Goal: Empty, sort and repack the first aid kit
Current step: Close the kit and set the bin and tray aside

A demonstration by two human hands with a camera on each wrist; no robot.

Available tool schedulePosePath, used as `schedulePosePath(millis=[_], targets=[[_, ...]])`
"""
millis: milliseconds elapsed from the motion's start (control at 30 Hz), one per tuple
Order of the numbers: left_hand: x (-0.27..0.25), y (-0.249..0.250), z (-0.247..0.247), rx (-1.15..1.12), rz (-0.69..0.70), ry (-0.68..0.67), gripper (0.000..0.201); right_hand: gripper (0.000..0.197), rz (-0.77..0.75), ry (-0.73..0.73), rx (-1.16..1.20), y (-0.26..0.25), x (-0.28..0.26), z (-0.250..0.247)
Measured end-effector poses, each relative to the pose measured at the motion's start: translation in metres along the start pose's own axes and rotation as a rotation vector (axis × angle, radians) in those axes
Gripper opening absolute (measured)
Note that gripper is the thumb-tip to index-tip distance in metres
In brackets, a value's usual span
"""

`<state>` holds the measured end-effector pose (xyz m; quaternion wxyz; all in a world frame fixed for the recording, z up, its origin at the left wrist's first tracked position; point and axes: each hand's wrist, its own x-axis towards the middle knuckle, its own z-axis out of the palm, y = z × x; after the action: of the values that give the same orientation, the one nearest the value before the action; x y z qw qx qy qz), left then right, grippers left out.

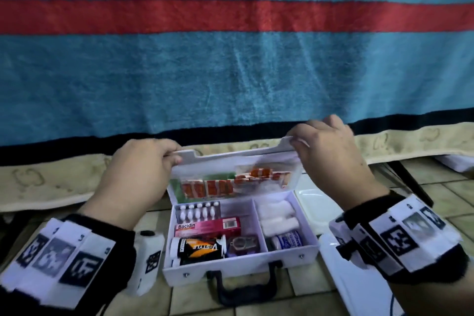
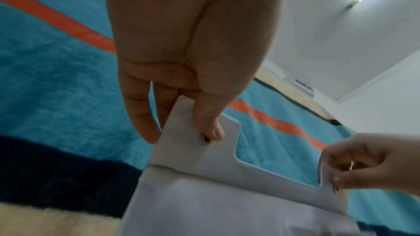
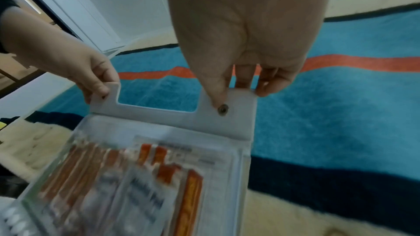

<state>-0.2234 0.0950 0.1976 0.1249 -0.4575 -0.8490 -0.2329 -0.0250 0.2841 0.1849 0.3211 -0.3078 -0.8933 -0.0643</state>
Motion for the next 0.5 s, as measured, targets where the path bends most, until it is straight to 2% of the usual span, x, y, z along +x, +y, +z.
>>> schedulePosePath(millis=[67, 100, 200, 300, 400, 500], targets=[[-0.018, 0.001, -0.006, -0.024, -0.008, -0.045, 0.012, 0.016, 0.003, -0.011, -0.045, -0.003, -0.012, -0.014], [-0.028, 0.0, -0.006, -0.036, -0.018, -0.082, 0.012, 0.017, 0.02, -0.076, -0.06, -0.005, -0.02, -0.021], [-0.061, -0.007, 0.004, -0.084, -0.063, -0.256, 0.012, 0.017, 0.038, -0.436, -0.158, -0.01, -0.046, -0.038], [-0.09, -0.013, 0.029, -0.054, -0.019, -0.418, 0.011, 0.018, 0.012, -0.684, -0.122, -0.013, -0.075, -0.031], [-0.105, -0.017, 0.046, -0.172, -0.007, -0.474, 0.009, 0.005, 0.035, -0.748, -0.039, -0.015, -0.097, -0.011], [-0.112, -0.022, 0.044, -0.208, 0.029, -0.625, 0.023, 0.014, 0.02, -0.778, 0.008, -0.014, -0.111, 0.006]])
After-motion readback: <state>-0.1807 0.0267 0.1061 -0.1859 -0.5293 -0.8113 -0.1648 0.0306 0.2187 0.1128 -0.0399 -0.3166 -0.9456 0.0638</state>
